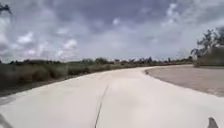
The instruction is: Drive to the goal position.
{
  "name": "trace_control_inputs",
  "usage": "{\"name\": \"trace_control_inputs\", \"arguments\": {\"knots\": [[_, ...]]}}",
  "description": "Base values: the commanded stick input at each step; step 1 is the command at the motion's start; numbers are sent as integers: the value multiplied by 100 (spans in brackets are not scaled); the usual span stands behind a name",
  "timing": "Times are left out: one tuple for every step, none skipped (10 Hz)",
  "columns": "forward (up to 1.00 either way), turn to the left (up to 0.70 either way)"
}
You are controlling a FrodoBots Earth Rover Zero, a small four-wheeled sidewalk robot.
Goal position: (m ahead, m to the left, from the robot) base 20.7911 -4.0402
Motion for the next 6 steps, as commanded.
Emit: {"name": "trace_control_inputs", "arguments": {"knots": [[70, 0], [70, 0], [70, 0], [70, 0], [70, 0], [70, 0]]}}
